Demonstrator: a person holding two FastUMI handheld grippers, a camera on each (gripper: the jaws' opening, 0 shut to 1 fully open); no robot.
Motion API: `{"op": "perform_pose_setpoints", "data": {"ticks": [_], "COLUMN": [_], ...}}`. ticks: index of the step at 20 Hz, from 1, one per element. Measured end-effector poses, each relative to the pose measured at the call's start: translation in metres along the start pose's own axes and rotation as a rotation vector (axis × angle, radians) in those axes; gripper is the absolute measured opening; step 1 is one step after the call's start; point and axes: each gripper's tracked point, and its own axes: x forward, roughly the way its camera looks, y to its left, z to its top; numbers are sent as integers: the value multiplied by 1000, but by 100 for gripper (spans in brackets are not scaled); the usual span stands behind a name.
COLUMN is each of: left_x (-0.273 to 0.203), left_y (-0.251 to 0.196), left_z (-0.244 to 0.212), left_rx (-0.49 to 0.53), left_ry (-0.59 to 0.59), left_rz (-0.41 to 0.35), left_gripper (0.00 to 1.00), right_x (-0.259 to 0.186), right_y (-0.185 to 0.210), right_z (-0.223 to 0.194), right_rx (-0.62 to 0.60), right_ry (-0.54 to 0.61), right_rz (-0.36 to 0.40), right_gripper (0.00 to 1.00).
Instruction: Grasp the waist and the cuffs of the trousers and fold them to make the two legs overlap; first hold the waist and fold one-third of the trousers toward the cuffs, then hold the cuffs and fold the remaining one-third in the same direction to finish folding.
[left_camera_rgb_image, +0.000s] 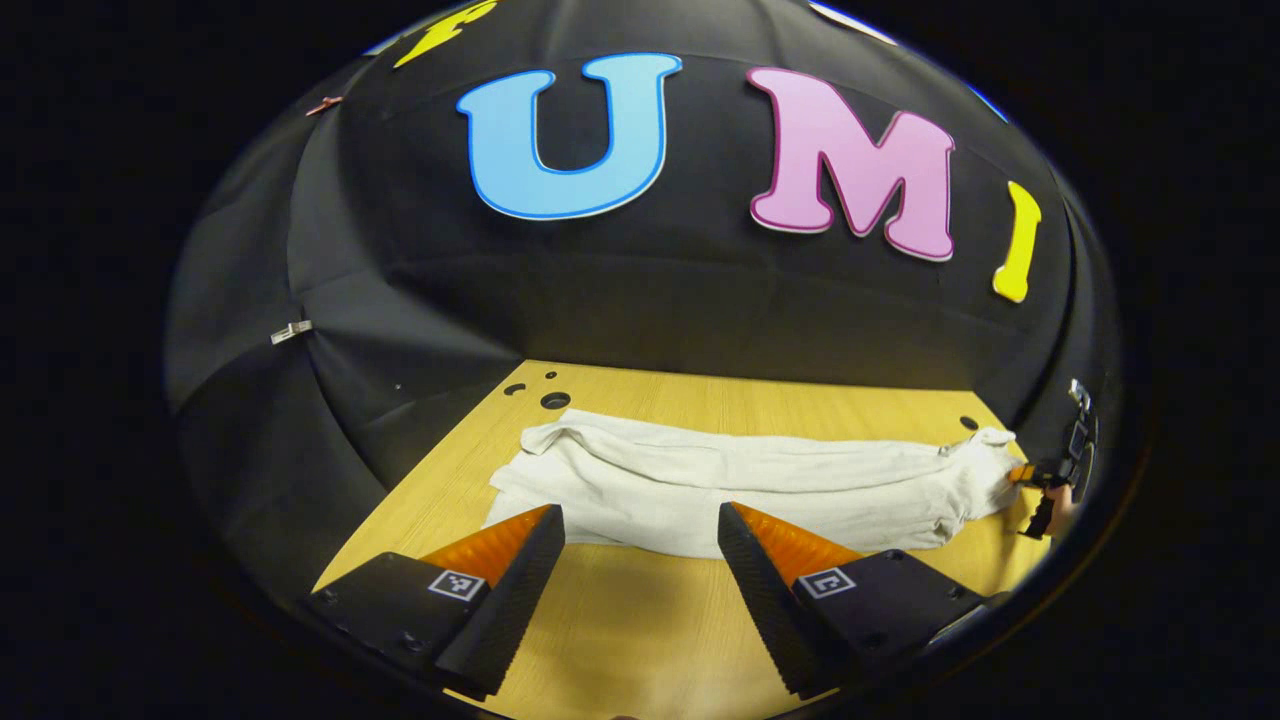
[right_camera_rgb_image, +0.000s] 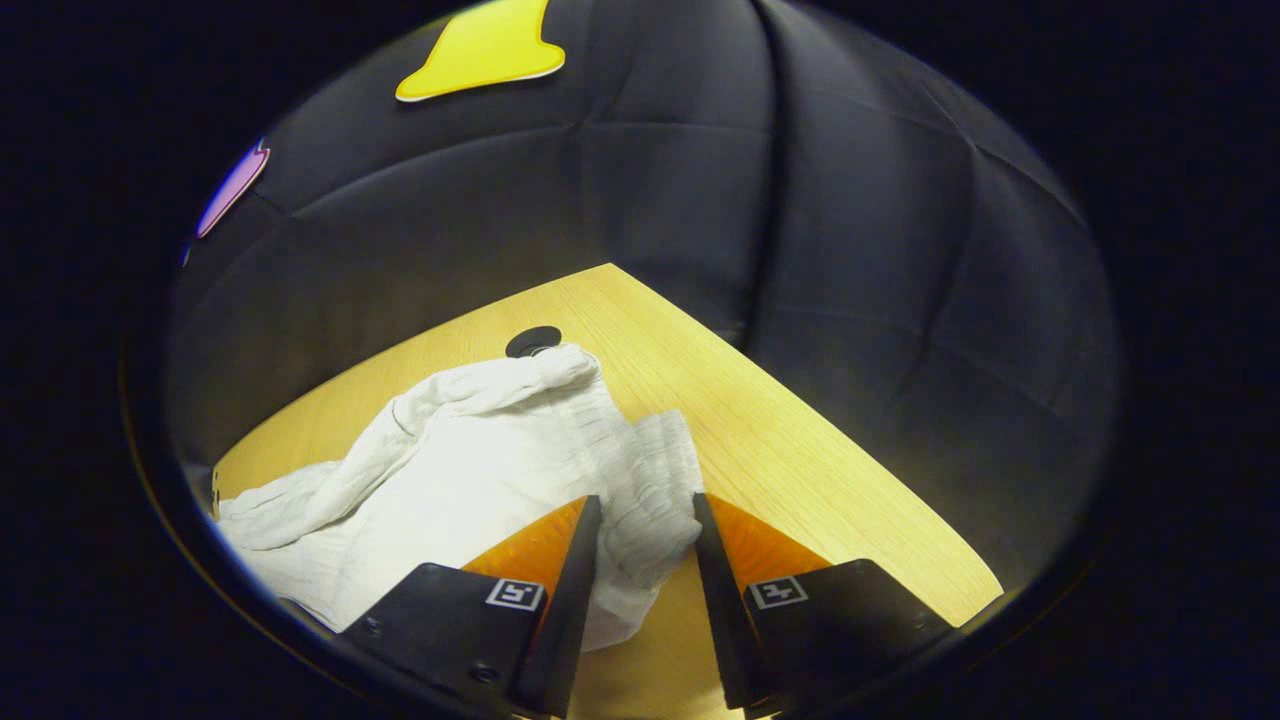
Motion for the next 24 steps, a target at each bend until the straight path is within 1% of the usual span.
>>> {"op": "perform_pose_setpoints", "data": {"ticks": [1, 3, 4, 5, 7, 9, 11, 14, 19, 21, 24], "left_x": [-2, -5, -6, -7, -7, -8, -11, -14, -17, -13, -4], "left_y": [-5, -15, -18, -20, -22, -19, -14, -7, 7, 15, 32], "left_z": [-2, -6, -8, -9, -10, -13, -9, -5, -4, -3, -7], "left_rx": [0, -18, -26, -33, -45, -50, -42, -47, -62, -77, -126], "left_ry": [2, 9, 12, 14, 16, 31, 24, 16, 15, 15, 28], "left_rz": [-6, -21, -24, -26, -30, -24, -17, -10, -14, -20, -24], "left_gripper": [98, 98, 98, 98, 98, 98, 98, 98, 98, 98, 98], "right_x": [-1, 1, 0, 1, 1, -7, -16, -37, -77, -99, -127], "right_y": [2, 4, 7, 9, 9, 9, 12, 14, 23, 28, 27], "right_z": [0, 2, 0, 2, 4, 12, 31, 54, 89, 100, 121], "right_rx": [11, 48, 58, 65, 34, 40, 64, 41, 48, 46, 84], "right_ry": [5, 17, 27, 25, 29, 35, 1, -49, -121, -135, -160], "right_rz": [19, 31, 44, 48, 64, 75, 85, 107, 153, 183, 238], "right_gripper": [59, 41, 34, 28, 17, 17, 17, 17, 16, 16, 16]}}
